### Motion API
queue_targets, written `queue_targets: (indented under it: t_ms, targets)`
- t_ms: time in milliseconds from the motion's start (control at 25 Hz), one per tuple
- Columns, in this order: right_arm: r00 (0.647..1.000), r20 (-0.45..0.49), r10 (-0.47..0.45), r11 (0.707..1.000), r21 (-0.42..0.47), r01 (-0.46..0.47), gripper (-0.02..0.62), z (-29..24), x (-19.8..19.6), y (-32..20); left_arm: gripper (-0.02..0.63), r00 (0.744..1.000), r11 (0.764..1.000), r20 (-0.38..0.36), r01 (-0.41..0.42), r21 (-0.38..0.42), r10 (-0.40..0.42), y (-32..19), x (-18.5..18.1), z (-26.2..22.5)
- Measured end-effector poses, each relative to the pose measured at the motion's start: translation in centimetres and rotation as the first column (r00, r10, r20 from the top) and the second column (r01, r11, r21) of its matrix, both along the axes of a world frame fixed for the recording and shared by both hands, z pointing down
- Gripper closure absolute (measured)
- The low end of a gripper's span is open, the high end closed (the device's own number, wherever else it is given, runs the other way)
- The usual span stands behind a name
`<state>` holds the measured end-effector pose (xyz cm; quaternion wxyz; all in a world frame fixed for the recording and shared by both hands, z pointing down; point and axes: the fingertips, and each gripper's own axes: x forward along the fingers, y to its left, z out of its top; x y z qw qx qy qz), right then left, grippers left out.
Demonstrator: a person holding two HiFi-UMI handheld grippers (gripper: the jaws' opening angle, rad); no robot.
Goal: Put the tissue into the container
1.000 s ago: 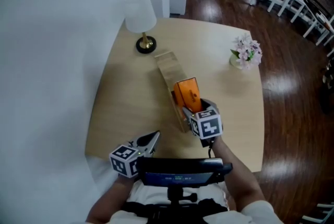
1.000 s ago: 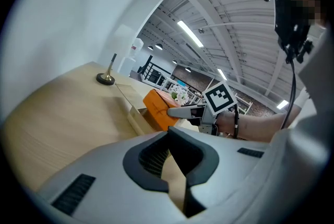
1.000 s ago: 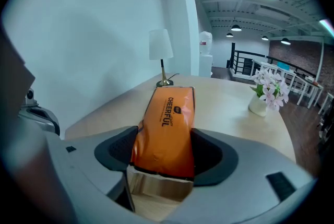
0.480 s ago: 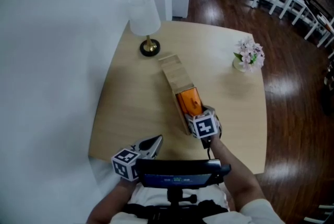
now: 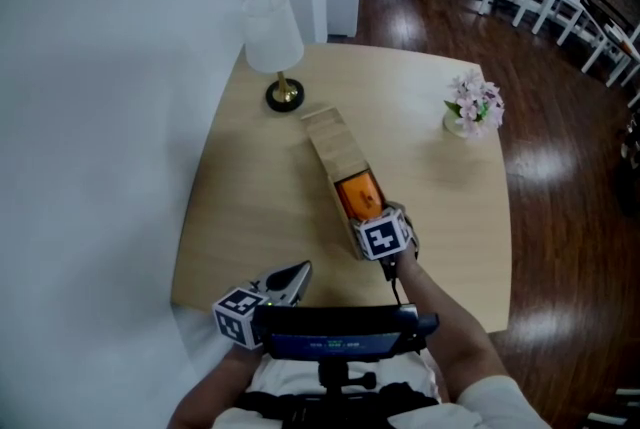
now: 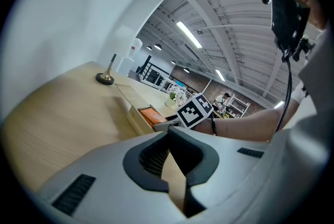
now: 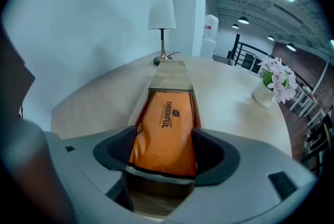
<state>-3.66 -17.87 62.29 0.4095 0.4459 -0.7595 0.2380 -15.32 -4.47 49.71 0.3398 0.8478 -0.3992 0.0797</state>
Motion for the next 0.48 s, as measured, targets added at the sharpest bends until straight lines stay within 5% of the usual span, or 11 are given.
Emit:
queue_targets:
  t_ms: [200,480]
  targets:
    - [0.999,-0.033,-0.008,1.0,-0.008,0.007,0.247,0.7,0.2,-0.2,0.612,1.0,1.0,0.013,-0.007,0.012,0.007,-0.2,0.4,0.0]
    - [0.999,0.053,0.0,1.0,0.03,-0.001,0.235,-0.5,0.1,-0.1,0.612,1.0,1.0,0.006,-0.002,-0.002,0.002,-0.1,0.6,0.1]
